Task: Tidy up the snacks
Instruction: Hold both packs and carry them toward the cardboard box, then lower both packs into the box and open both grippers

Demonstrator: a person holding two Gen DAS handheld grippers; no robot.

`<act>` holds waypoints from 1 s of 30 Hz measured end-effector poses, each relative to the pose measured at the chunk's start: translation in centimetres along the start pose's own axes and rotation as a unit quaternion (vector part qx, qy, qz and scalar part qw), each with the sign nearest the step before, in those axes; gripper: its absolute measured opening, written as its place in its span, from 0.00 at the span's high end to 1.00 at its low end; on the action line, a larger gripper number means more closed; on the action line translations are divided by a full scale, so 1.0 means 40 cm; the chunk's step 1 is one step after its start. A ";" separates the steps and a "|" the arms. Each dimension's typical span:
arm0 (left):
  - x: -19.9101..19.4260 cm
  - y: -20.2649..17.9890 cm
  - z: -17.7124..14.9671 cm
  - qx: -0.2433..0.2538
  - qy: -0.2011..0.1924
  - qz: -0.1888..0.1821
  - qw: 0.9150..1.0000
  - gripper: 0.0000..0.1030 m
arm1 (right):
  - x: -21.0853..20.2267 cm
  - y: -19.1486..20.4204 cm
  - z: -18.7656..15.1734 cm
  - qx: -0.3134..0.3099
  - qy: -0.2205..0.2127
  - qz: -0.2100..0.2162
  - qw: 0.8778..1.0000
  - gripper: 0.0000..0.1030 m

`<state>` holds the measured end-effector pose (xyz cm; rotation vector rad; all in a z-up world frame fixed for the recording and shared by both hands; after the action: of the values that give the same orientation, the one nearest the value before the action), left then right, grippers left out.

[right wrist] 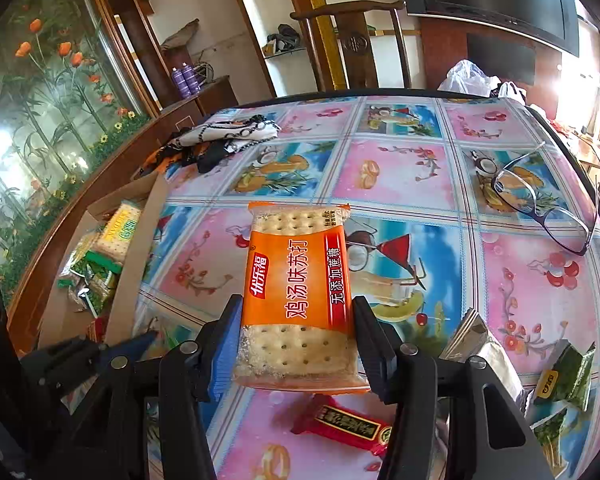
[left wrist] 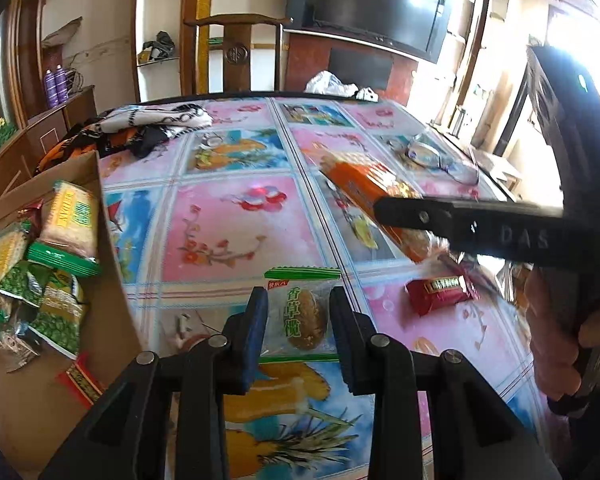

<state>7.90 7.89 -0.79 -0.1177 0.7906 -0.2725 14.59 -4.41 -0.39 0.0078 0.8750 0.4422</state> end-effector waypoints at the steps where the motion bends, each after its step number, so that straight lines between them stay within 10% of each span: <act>1: -0.005 0.008 0.004 -0.004 -0.003 -0.002 1.000 0.70 | -0.004 0.006 0.000 0.000 -0.002 0.002 1.000 0.44; 30: -0.222 0.402 -0.028 -0.134 -0.089 0.113 0.981 0.70 | -0.024 0.336 -0.068 -0.086 -0.031 0.074 0.993 0.44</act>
<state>4.32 25.82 1.19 -0.2988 0.6524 0.0611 7.07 7.00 1.05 -0.0733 0.7757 0.6518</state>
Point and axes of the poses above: each gripper's, at about its wrist camera, not at the fingertips, and x roughly the way its jaws point, y to its left, z to its top, the point moved 7 cm from there along x, roughly the way its jaws point, and after that the axes turned 6 degrees about -z, right-handed, at the moved point
